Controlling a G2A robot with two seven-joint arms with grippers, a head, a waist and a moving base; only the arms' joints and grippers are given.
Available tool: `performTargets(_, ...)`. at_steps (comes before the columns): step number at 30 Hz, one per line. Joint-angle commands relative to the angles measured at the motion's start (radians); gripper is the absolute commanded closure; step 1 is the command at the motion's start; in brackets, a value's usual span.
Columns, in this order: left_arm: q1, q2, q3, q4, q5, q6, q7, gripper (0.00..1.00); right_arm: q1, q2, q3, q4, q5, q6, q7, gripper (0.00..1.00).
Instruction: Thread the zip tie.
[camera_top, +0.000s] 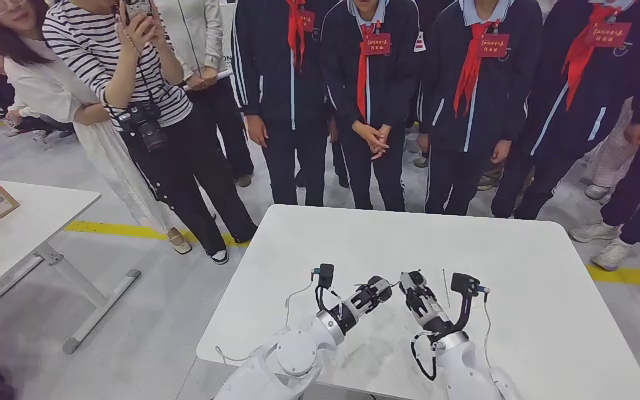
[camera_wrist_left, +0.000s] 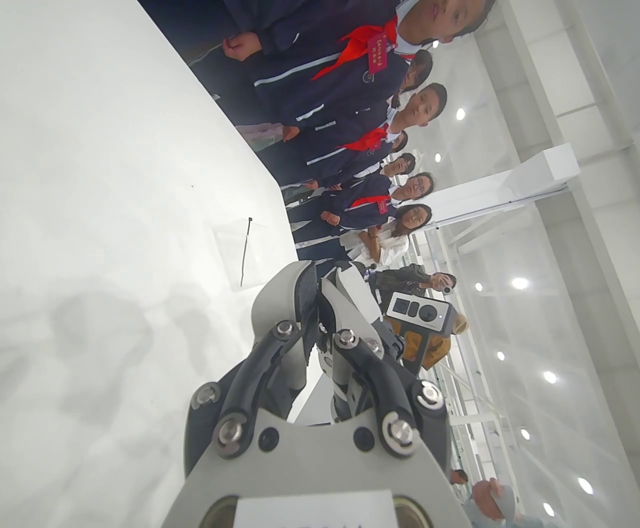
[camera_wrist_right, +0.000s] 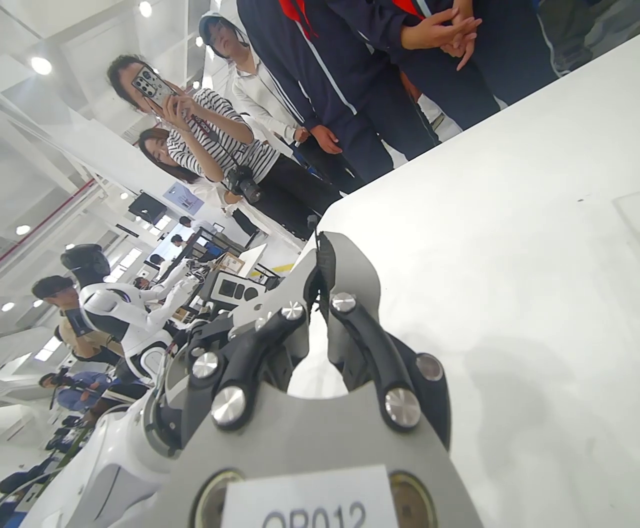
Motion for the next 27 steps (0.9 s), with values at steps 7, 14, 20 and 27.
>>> performTargets(7,-0.002,-0.001,0.000,0.003,0.005,0.008,0.003,1.00,-0.003,0.000,0.003,-0.002,-0.008,0.002,-0.021,0.65)
performTargets(14,-0.001,-0.001,-0.001,0.000,0.007,0.013,0.001,1.00,-0.007,0.000,0.003,-0.012,-0.016,0.006,-0.030,0.99)
performTargets(20,-0.001,0.000,-0.004,-0.003,0.004,0.013,-0.001,1.00,-0.009,-0.001,0.003,-0.015,-0.018,0.010,-0.034,1.00)
performTargets(27,0.001,0.000,-0.005,-0.009,0.002,0.008,-0.006,1.00,0.001,-0.002,-0.009,-0.008,-0.034,0.014,-0.020,1.00)
